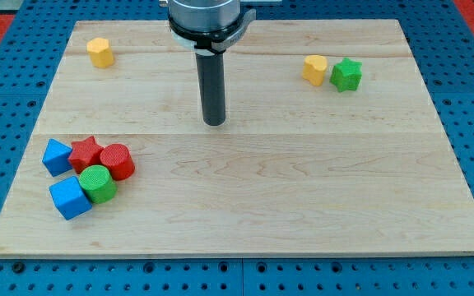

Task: Push your arm towards center right

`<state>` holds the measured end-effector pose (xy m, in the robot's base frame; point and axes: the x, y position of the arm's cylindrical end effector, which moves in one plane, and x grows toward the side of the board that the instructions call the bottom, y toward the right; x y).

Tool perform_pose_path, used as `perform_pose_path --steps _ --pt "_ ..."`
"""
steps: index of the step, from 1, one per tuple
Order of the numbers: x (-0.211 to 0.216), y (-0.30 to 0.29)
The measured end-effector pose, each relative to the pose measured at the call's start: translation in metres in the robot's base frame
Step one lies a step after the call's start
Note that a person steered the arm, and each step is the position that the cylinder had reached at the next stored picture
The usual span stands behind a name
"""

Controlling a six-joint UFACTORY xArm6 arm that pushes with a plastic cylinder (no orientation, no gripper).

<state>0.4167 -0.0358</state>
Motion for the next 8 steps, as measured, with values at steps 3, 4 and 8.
perform_pose_path --steps 3,4,8 --pt "0.0 0.0" --pt "0.015 0.0" --pt "0.075 0.0"
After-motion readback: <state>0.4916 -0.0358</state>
